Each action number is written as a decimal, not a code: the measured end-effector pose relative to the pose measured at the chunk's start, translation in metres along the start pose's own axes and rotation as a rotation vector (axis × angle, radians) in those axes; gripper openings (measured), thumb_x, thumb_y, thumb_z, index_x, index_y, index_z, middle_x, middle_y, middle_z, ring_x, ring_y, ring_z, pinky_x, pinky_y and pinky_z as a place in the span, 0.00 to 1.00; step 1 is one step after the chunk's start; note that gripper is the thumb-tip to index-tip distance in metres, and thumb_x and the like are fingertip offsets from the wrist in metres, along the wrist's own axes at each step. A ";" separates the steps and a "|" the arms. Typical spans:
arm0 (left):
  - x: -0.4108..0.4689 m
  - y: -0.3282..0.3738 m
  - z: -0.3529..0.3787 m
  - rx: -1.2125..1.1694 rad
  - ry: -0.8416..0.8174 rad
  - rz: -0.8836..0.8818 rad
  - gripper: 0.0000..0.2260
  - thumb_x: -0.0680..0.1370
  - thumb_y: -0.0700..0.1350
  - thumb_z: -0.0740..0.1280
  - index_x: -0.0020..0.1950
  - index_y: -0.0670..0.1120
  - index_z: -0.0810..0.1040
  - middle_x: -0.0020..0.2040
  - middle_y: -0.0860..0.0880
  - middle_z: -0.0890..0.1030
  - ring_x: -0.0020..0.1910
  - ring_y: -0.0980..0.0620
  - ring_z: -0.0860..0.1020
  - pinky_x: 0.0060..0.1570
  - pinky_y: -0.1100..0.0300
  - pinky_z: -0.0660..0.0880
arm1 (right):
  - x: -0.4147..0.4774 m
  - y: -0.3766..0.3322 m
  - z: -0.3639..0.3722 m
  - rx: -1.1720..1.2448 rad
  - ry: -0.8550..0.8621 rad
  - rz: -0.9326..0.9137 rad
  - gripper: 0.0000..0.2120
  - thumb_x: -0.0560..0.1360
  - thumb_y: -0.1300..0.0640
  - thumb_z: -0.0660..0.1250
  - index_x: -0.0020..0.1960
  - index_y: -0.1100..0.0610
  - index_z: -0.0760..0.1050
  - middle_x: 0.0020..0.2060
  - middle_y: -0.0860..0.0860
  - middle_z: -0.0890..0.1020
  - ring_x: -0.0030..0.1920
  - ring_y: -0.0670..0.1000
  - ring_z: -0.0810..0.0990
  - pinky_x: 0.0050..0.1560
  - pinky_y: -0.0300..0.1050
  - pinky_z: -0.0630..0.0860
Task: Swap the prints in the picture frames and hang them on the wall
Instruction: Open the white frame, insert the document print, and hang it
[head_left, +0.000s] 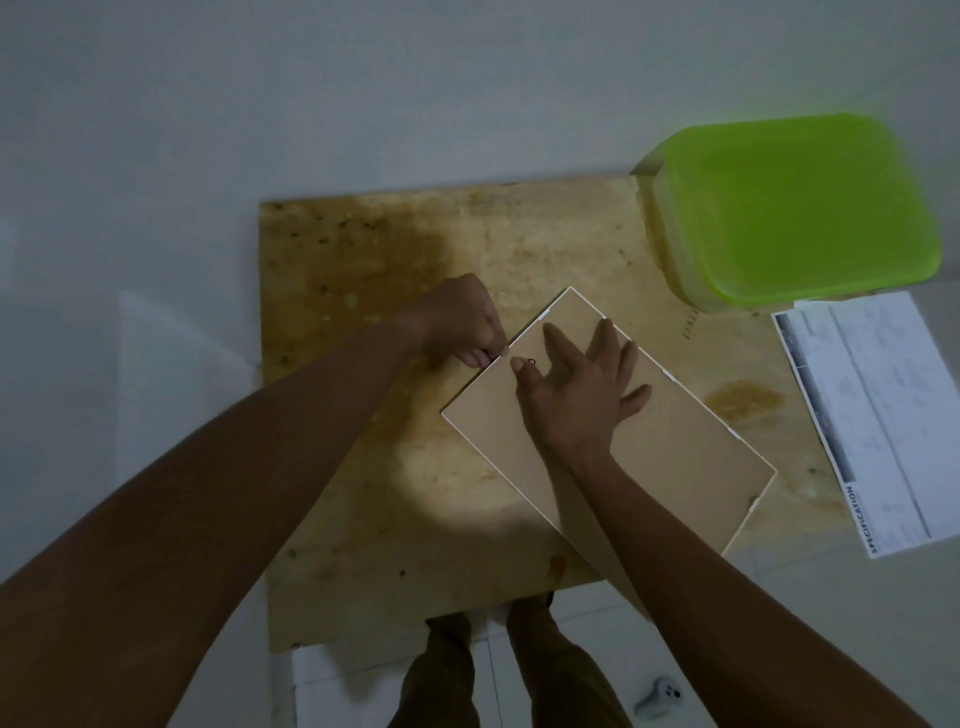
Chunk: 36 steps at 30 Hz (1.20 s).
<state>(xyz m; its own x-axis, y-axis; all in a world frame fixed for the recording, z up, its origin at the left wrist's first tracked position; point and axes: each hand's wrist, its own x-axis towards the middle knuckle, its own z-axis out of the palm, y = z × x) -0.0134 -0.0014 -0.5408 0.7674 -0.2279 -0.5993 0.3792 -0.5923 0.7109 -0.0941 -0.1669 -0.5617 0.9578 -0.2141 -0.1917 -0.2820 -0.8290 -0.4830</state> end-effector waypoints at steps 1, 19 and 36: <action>0.000 0.000 0.000 0.005 -0.001 0.002 0.02 0.72 0.34 0.73 0.42 0.36 0.85 0.34 0.41 0.85 0.34 0.48 0.84 0.41 0.56 0.83 | 0.000 0.001 0.003 -0.023 0.001 -0.009 0.30 0.72 0.29 0.65 0.71 0.36 0.70 0.81 0.51 0.52 0.81 0.59 0.42 0.72 0.75 0.42; -0.010 -0.002 0.001 0.109 0.027 0.007 0.03 0.68 0.36 0.72 0.39 0.39 0.85 0.33 0.41 0.84 0.34 0.48 0.85 0.42 0.53 0.84 | 0.001 0.002 0.004 -0.160 -0.096 -0.030 0.48 0.61 0.16 0.59 0.77 0.33 0.55 0.82 0.53 0.45 0.80 0.63 0.39 0.71 0.76 0.41; -0.008 -0.005 -0.004 0.099 -0.014 0.064 0.04 0.68 0.34 0.72 0.42 0.37 0.86 0.31 0.44 0.84 0.31 0.52 0.83 0.40 0.57 0.83 | -0.001 -0.008 0.010 -0.216 -0.079 -0.014 0.46 0.64 0.22 0.63 0.77 0.37 0.54 0.81 0.55 0.47 0.79 0.67 0.41 0.71 0.78 0.43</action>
<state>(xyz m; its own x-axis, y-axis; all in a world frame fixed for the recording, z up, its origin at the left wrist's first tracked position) -0.0190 0.0063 -0.5377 0.7807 -0.2780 -0.5597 0.2765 -0.6495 0.7083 -0.0929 -0.1550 -0.5662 0.9517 -0.1680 -0.2571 -0.2425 -0.9247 -0.2934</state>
